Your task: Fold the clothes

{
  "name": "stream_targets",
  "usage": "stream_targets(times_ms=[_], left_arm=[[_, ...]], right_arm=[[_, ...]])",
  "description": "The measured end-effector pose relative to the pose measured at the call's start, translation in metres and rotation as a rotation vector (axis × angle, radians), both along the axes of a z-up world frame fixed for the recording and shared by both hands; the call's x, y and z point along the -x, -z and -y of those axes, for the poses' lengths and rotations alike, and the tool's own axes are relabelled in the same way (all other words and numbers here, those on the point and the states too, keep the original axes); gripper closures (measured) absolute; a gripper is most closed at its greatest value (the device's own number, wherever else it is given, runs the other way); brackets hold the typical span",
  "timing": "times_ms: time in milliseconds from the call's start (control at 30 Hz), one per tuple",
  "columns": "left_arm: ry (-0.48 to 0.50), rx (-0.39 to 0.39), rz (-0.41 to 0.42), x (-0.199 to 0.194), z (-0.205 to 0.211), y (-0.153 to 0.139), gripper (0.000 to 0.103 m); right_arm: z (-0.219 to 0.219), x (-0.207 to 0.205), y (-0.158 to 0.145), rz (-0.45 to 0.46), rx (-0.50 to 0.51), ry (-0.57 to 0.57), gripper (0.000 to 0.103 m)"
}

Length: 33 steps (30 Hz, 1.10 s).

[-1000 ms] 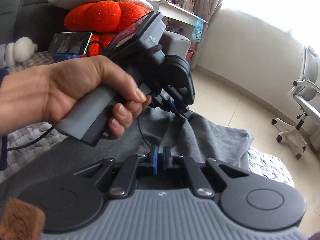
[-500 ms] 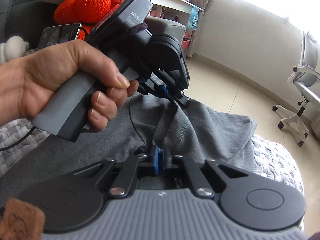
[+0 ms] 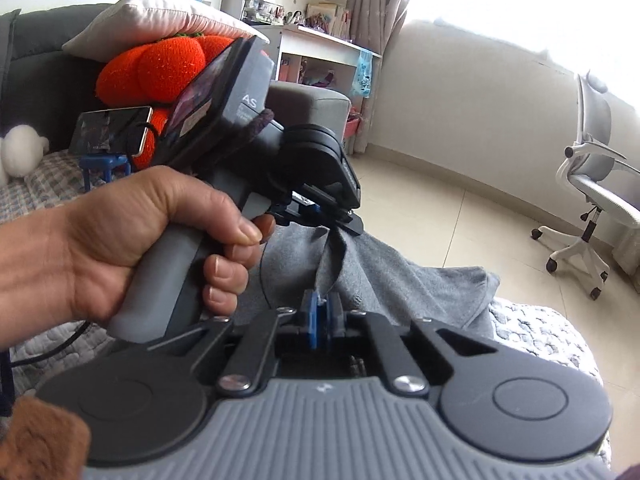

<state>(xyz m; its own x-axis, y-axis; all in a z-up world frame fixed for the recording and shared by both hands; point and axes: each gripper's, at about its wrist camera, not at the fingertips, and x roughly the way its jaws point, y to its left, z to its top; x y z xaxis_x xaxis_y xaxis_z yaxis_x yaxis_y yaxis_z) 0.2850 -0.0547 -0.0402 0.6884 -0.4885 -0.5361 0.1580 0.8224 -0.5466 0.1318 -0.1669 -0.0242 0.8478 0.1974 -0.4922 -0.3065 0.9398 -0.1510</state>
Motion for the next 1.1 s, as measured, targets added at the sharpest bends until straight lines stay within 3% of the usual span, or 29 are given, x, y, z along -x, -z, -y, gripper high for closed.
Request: stream_targets(times_ms=[167,300,400,467,600,700,1100], left_arm=[[-0.004,-0.028,-0.040,-0.003,0.002,0.010,0.101],[-0.007,-0.009,-0.051,-0.005,-0.001,0.013,0.101],[-0.001,-0.023,-0.053,-0.005,0.004,0.012,0.101],[0.005,-0.016,-0.074,-0.006,0.005,0.012,0.098],[0.005,0.002,-0.097,-0.001,-0.001,0.005,0.075],[0.004,-0.066,-0.068,0.012,0.000,-0.008,0.062],[0.039,-0.085,-0.122,0.081,-0.006,-0.021,0.060]], right_arm=[[0.000,-0.007,0.008,-0.112,-0.032,-0.050,0.094],[0.020,-0.006,-0.014,-0.112,-0.166,-0.056,0.055],[0.050,-0.008,-0.036,-0.148,-0.264,0.013,0.055],[0.073,-0.001,-0.045,-0.161,-0.270,0.066,0.055],[0.115,0.023,-0.052,-0.206,-0.289,0.137,0.054],[0.131,0.051,-0.050,-0.241,-0.288,0.140,0.054],[0.176,0.186,-0.010,-0.448,-0.359,0.304,0.054]])
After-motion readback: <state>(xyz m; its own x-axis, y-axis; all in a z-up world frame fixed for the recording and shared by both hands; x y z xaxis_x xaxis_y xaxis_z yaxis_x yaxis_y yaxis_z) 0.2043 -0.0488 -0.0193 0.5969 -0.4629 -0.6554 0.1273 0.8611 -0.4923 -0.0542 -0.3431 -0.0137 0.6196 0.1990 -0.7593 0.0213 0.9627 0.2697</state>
